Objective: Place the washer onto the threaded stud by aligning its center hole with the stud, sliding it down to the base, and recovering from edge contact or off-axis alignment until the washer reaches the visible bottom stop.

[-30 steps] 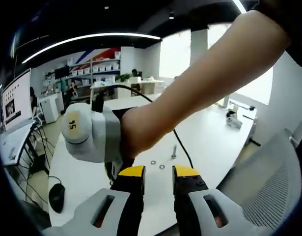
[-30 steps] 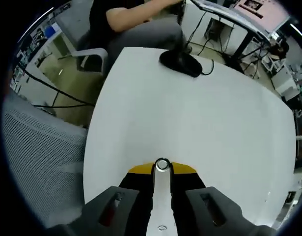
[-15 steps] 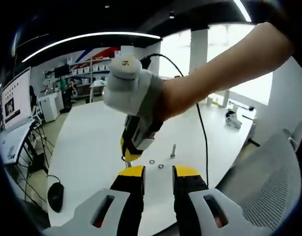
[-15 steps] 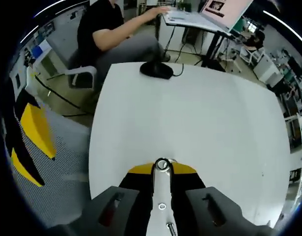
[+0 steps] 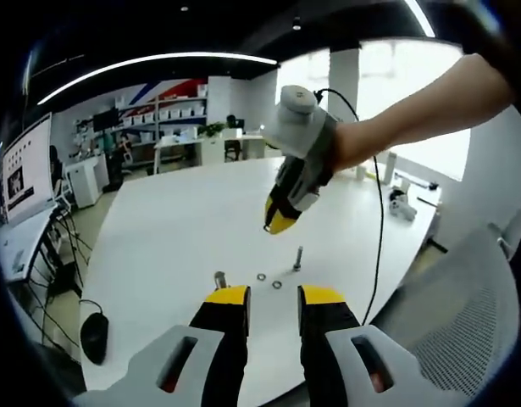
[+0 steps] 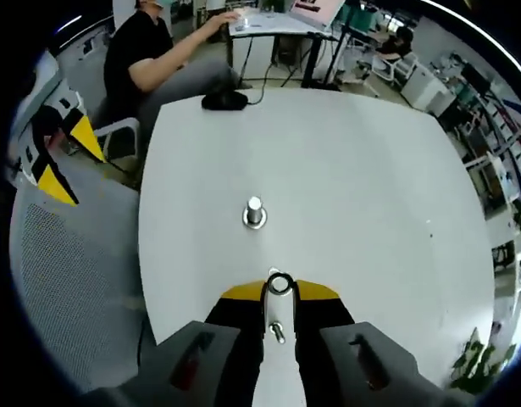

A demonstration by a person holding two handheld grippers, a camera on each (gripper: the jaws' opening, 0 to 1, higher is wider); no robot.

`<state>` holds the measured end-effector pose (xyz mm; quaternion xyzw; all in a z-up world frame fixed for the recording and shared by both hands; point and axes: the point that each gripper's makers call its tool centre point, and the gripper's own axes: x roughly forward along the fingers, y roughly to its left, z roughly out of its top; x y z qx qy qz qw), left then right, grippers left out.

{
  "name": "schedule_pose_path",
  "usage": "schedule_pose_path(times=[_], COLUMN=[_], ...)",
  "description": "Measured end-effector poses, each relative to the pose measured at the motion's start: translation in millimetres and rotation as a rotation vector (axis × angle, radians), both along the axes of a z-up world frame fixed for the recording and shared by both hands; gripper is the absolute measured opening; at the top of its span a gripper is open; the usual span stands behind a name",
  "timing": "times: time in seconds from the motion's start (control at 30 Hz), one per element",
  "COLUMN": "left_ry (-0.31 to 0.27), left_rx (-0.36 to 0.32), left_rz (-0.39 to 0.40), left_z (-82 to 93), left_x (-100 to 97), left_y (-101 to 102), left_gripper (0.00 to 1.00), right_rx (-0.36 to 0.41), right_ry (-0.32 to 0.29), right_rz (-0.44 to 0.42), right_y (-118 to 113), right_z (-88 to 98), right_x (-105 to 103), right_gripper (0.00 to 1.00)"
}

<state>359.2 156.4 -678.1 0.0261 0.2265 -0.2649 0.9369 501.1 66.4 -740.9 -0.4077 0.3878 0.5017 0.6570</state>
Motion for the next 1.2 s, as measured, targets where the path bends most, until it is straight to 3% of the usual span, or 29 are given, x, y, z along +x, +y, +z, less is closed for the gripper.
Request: schedule_pose_path(times=[0.2, 0.4, 1.2], left_ry=[0.01, 0.022, 0.039], left_rx=[-0.001, 0.01, 0.024], left_rz=[0.0, -0.003, 0.0], left_z=[-1.7, -4.9, -9.5], left_x=[-1.2, -1.5, -1.6], left_y=[-1, -1, 0], left_gripper=[0.2, 0.2, 0.2], right_rx=[-0.069, -0.106, -0.127], right_ry=[0.022, 0.054, 0.12], right_rz=[-0.025, -0.038, -0.026], right_y=[-40, -60, -61], right_z=[-22.8, -41.4, -69.4], right_x=[1, -3, -5], right_gripper=[0.13, 0.13, 0.14])
